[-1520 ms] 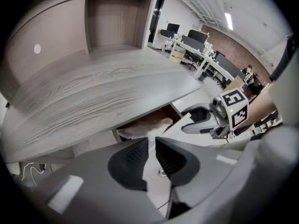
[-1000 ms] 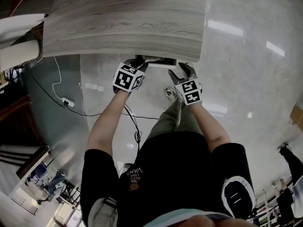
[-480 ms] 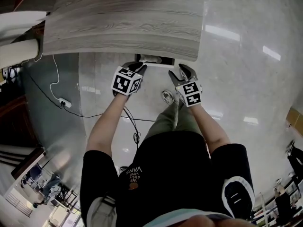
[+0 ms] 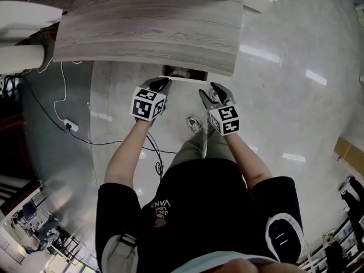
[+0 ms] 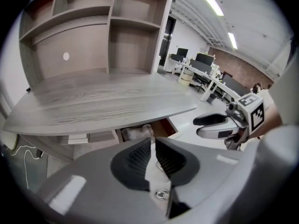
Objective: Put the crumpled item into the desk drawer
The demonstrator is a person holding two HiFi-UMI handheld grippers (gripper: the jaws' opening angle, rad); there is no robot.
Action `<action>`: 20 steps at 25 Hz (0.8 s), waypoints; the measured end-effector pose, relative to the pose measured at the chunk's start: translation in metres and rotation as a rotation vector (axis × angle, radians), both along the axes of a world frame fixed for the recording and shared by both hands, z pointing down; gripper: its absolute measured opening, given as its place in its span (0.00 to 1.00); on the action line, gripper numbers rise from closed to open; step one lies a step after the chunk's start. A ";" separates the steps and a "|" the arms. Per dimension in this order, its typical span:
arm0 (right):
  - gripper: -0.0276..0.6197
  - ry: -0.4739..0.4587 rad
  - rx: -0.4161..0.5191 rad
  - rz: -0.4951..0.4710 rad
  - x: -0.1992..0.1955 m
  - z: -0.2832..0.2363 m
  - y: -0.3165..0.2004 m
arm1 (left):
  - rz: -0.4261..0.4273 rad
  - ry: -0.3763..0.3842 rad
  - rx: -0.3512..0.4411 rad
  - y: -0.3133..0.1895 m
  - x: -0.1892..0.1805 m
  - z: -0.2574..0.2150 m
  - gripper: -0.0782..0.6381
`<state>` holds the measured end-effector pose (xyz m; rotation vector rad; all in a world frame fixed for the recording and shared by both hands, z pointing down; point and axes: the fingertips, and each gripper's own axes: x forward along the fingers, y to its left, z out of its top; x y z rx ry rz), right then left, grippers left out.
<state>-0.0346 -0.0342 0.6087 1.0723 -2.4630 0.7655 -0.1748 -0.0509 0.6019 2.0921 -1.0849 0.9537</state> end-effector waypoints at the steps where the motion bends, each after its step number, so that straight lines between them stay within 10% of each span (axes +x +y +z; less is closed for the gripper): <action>1: 0.35 -0.001 0.008 0.000 -0.001 -0.006 0.001 | -0.008 0.006 0.018 0.000 0.000 -0.005 0.22; 20: 0.34 0.000 0.172 0.026 -0.016 -0.115 0.027 | -0.154 0.199 0.318 0.037 -0.017 -0.103 0.21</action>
